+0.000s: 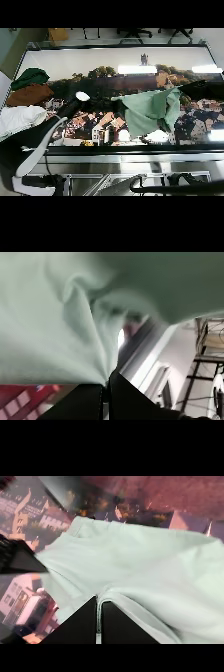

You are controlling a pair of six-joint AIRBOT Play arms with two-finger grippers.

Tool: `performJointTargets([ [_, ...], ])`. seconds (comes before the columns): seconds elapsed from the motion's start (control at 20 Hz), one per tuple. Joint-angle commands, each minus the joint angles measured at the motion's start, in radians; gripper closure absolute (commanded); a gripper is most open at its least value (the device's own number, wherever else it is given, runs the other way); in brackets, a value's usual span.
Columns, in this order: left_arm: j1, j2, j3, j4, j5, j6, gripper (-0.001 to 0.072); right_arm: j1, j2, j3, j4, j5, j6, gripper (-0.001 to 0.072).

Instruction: Fold the shirts.

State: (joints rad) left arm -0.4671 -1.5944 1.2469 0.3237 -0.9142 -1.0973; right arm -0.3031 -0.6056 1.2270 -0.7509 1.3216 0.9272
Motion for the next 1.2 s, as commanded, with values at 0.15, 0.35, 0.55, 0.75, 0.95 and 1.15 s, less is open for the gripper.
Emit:
performJointTargets([
  [0.15,0.247,0.457,0.083,0.132,-0.133,-0.040,0.0699,-0.001,0.078,0.174,-0.137,-0.146,0.069,0.0692],
  [0.35,0.404,0.715,0.190,0.175,-0.206,-0.064,0.0699,0.000,0.136,0.363,-0.164,-0.217,0.121,0.0692],
  [0.55,0.512,0.876,0.354,0.189,-0.223,-0.064,0.0699,0.002,0.170,0.544,-0.149,-0.215,0.089,0.0692],
  [0.75,0.713,0.963,0.518,0.411,-0.257,-0.113,0.0699,0.002,0.172,0.628,-0.253,-0.219,0.092,0.0692],
  [0.95,0.937,0.933,0.554,0.452,-0.375,-0.109,0.0699,0.001,0.108,0.601,-0.301,-0.150,0.110,0.0691],
  [1.15,0.907,0.770,0.382,0.237,-0.441,-0.040,0.0698,0.002,-0.083,0.452,-0.185,-0.010,0.090,0.0692],
])
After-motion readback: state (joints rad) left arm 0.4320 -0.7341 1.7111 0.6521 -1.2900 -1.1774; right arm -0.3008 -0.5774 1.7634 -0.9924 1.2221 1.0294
